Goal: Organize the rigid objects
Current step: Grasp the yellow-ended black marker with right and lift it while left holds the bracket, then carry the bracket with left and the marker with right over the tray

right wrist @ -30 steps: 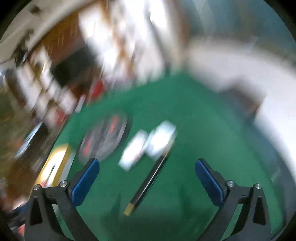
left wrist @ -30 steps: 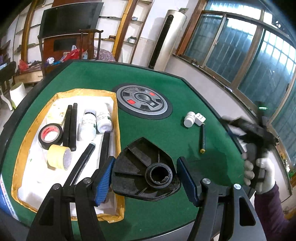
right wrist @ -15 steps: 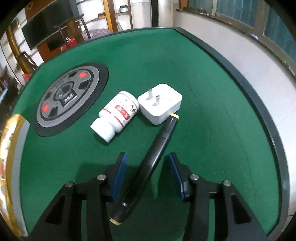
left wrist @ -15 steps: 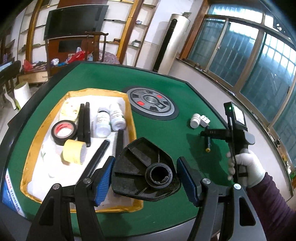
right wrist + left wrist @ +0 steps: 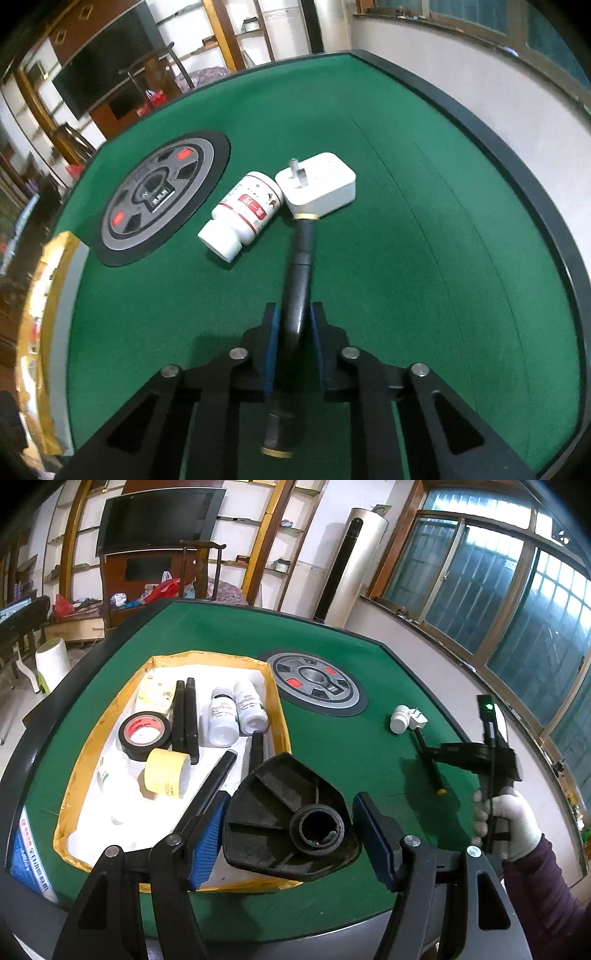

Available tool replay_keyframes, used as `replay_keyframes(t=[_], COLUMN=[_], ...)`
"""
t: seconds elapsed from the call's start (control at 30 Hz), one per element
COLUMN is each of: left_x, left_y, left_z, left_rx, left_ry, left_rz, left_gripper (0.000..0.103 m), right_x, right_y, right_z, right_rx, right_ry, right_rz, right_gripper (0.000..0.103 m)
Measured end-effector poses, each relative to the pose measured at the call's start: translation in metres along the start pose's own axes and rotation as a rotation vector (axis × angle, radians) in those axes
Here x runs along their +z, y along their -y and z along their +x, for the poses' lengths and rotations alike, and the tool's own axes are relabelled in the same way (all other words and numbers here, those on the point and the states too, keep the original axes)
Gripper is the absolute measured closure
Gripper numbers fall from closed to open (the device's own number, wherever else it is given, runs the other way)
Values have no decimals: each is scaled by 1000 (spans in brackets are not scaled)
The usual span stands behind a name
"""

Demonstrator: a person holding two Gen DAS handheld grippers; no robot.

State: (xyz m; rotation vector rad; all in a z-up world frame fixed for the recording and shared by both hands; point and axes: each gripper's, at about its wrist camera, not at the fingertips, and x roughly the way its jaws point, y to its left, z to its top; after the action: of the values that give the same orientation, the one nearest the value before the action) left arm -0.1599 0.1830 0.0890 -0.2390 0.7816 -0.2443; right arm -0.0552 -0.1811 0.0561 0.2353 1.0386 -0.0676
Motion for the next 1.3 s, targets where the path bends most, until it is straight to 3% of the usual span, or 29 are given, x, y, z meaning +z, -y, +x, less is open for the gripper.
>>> replay_keyframes(t=[0.47, 1.0, 1.3], left_x=[-7, -7, -5], left_y=[-10, -31, -59], left_z=[-8, -14, -15], left_rx=[46, 84, 157], left_ry=[-9, 7, 30], left_rz=[-10, -45, -86], left_gripper=[32, 32, 32], right_x=[-17, -37, -44], right_y=[-8, -78, -110], right_z=[-19, -35, -26], right_rx=[199, 338, 407], right_ry=[9, -23, -71], right_rz=[42, -84, -118], right_gripper=[88, 88, 88])
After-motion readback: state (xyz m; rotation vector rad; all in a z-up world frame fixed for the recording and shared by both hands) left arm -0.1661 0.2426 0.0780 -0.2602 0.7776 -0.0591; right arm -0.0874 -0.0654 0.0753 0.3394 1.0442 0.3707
